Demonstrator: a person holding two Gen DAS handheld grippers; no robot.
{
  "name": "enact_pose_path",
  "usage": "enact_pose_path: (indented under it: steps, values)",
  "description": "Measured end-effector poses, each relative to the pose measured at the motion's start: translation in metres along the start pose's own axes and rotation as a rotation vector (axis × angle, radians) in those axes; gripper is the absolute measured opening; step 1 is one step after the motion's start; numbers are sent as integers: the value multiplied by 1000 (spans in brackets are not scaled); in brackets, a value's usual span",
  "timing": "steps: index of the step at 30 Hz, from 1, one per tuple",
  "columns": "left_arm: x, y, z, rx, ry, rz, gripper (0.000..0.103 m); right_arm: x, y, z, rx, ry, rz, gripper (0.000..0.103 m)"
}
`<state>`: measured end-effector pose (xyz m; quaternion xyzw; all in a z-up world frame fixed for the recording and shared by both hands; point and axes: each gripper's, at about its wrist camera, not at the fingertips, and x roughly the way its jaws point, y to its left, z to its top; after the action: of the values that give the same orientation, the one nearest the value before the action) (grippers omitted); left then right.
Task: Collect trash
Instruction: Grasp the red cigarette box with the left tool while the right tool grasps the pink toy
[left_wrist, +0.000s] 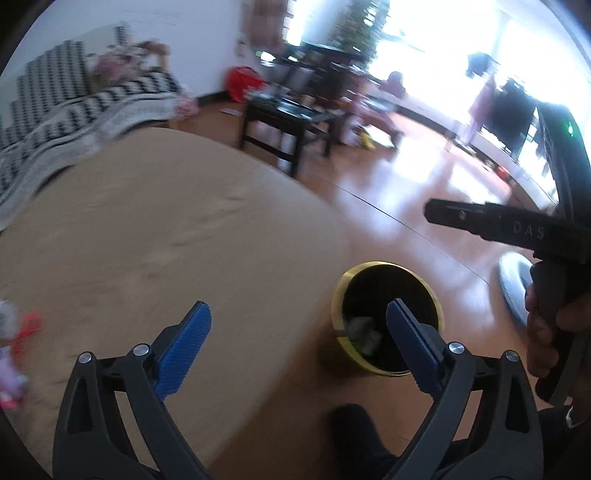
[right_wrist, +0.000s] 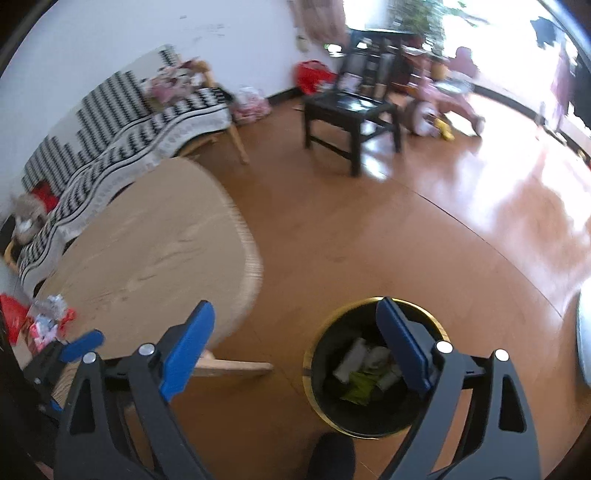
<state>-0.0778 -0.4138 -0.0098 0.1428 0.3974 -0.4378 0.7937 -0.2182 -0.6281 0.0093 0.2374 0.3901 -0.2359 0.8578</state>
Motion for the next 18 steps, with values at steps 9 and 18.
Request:
enact_pose_path:
  steps: [9,18]
  values:
    - [-103,148,-36,-119,-116,287,93,22,159,12,-177,17,153,87]
    - [-169,290,-113,-387,-102,483,93,47,314,-23,-381,64,294,87]
